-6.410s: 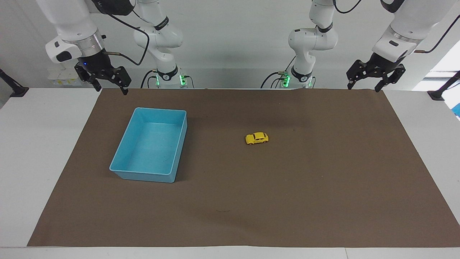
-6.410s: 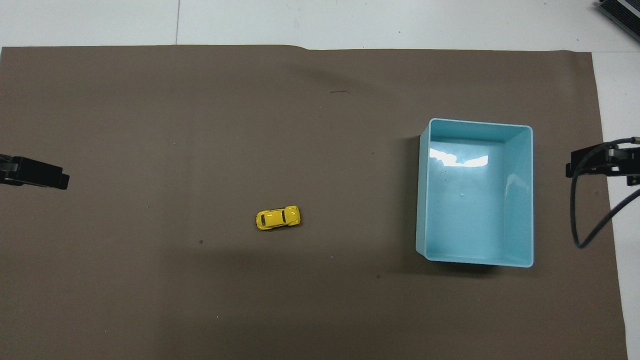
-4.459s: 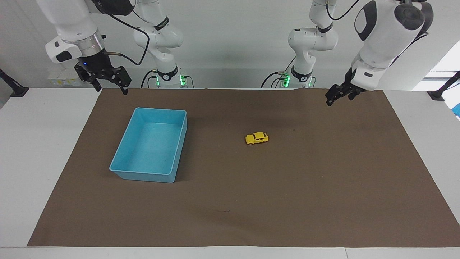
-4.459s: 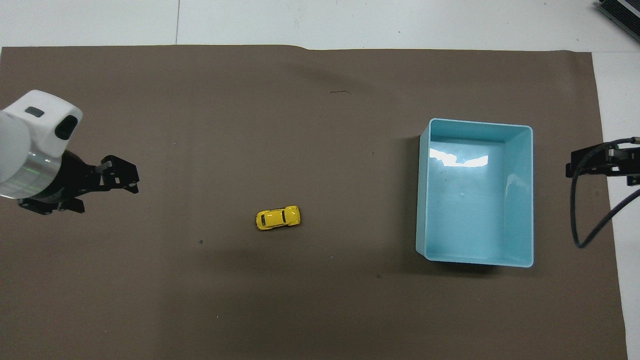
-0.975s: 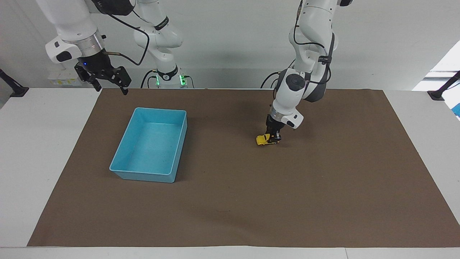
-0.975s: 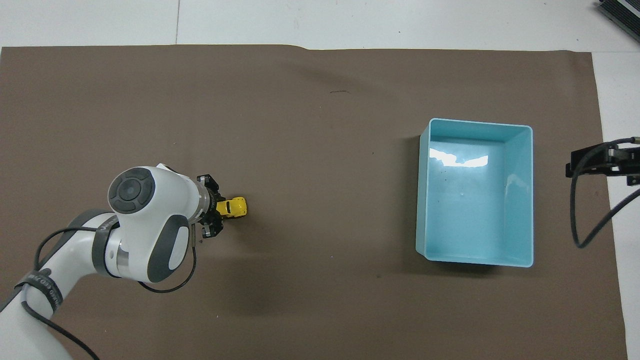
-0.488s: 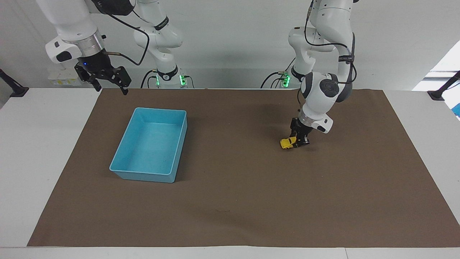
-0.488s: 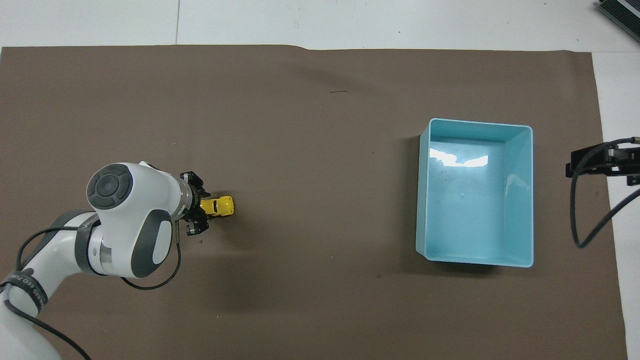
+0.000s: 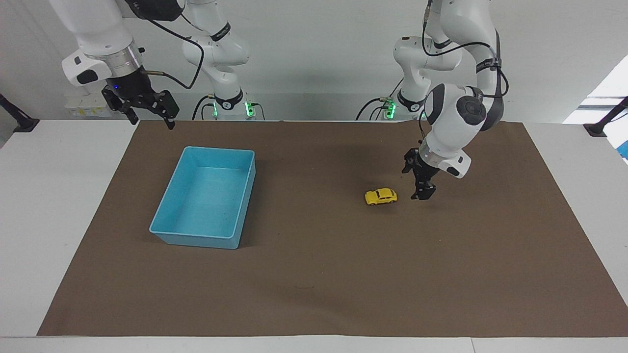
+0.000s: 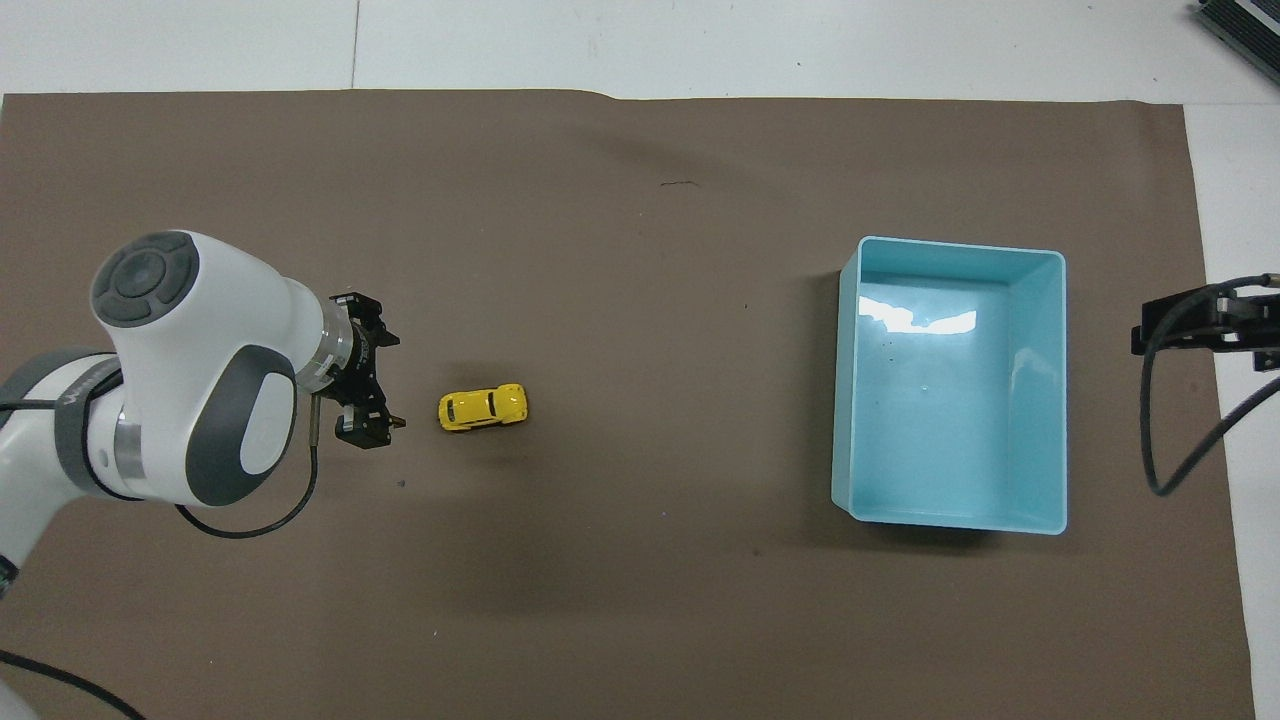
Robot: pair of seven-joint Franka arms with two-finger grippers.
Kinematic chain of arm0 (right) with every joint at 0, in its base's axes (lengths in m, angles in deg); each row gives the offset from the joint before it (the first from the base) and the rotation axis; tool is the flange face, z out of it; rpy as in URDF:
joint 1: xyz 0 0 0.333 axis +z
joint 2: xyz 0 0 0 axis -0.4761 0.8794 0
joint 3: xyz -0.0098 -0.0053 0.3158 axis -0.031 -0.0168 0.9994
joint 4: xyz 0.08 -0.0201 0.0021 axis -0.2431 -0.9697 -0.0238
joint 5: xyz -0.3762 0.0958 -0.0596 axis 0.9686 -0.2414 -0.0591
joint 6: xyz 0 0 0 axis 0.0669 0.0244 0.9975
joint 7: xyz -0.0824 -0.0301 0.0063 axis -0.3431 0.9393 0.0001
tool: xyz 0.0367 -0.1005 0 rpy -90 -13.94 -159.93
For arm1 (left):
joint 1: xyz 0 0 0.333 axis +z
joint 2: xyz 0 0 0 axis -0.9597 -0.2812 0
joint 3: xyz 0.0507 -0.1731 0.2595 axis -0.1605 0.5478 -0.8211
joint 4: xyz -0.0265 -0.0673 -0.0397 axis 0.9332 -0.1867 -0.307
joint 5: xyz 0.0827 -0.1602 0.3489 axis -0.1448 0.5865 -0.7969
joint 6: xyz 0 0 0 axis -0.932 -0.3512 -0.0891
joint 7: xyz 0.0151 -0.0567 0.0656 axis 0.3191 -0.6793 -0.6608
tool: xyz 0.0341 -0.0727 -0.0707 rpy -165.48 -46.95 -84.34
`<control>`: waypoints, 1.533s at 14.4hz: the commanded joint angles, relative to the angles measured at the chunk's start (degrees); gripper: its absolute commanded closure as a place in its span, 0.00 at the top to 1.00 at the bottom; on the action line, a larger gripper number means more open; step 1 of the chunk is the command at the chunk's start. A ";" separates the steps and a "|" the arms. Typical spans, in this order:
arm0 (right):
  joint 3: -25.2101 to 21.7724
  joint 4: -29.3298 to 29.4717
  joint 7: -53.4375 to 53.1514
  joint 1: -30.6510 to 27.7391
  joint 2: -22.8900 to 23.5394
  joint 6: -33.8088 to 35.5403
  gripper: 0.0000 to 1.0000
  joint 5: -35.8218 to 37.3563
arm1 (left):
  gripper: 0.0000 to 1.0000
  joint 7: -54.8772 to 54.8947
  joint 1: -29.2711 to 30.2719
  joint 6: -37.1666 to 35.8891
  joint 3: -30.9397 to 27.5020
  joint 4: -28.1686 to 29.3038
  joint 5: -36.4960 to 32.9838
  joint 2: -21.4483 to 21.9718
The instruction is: Wind up and store yellow beetle car
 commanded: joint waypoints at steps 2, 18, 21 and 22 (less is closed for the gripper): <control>0.18 1.01 0.89 -0.31 0.50 0.60 1.00 -0.41 | 1.00 0.85 2.48 -1.54 0.45 -2.42 -0.64 -0.14; 0.44 0.92 0.97 -0.22 0.32 1.30 1.00 -0.50 | 1.00 39.11 14.70 -4.88 0.36 -7.69 -0.64 3.55; 0.70 -0.91 3.07 0.04 -0.12 -0.88 1.00 -0.67 | 1.00 54.75 16.37 -4.97 0.36 -7.78 -0.72 4.95; 0.70 -1.71 4.56 0.13 -0.12 -2.20 1.00 -0.93 | 1.00 61.95 17.07 -4.97 0.36 -7.87 -0.72 5.48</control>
